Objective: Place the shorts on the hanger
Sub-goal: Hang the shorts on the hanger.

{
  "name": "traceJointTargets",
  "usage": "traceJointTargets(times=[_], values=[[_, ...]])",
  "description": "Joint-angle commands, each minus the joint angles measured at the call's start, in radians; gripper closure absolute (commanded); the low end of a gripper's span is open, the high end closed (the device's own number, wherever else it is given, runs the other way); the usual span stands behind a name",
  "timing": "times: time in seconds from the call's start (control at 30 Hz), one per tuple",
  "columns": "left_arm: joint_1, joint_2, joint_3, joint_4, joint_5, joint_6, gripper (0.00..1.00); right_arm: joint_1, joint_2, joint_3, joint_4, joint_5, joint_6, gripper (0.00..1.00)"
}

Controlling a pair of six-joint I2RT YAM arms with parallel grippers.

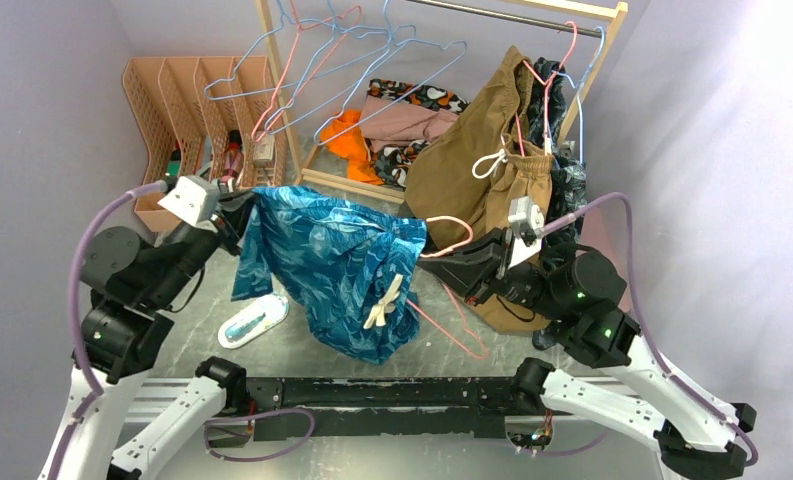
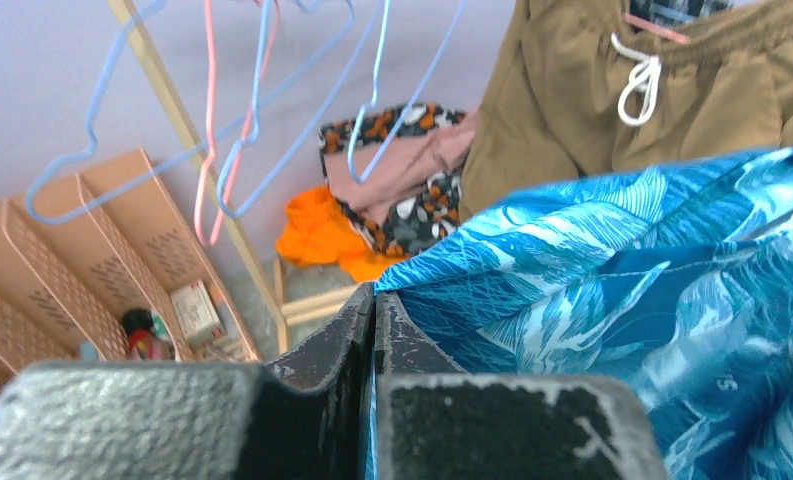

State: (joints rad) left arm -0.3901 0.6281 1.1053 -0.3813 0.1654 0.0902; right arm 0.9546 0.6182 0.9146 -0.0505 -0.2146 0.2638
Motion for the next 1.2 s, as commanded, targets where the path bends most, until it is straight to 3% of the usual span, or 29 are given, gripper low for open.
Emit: traceJointTargets(times=[0.0, 0.17, 0.33, 0.43, 0.47, 0.53, 0.57, 0.67, 0.97, 1.17], values=[[-0.007, 0.030, 0.094, 0.059, 0.011, -0.010, 0.93, -0.002, 0.026, 0.106, -0.049, -0.125, -0.050, 1.00], [-0.007, 0.056, 0.101, 0.060, 0.050, -0.010, 0.93, -0.003, 0.032, 0.108, 0.038, -0.160, -0.022, 1.00], [-0.006, 0.063, -0.002, 0.051, 0.050, -0.026, 0.93, -0.002, 0.029, 0.035, 0.164, -0.173, 0.030, 1.00], [-0.007, 0.056, -0.040, 0.033, 0.005, -0.045, 0.92, -0.003, 0.053, 0.045, 0.128, -0.141, 0.011, 1.00], [-0.007, 0.050, -0.040, 0.017, -0.020, -0.056, 0.80, -0.003, 0.060, 0.050, 0.100, -0.124, 0.000, 1.00], [-0.007, 0.033, -0.015, -0.014, -0.056, -0.083, 0.40, -0.003, 0.064, 0.049, 0.058, -0.079, -0.024, 1.00], [-0.007, 0.017, -0.005, -0.017, -0.078, -0.092, 0.25, -0.004, 0.064, 0.043, 0.047, -0.059, -0.034, 1.00], [-0.007, -0.045, -0.001, 0.011, -0.117, -0.123, 0.02, -0.003, 0.068, 0.037, 0.006, 0.006, -0.062, 1.00], [-0.007, -0.085, 0.061, -0.049, 0.005, -0.263, 0.00, -0.002, 0.146, 0.028, -0.009, 0.145, -0.109, 1.00], [-0.007, -0.041, 0.008, 0.064, 0.335, -0.426, 0.00, -0.002, 0.226, 0.040, 0.053, 0.138, -0.085, 1.00]])
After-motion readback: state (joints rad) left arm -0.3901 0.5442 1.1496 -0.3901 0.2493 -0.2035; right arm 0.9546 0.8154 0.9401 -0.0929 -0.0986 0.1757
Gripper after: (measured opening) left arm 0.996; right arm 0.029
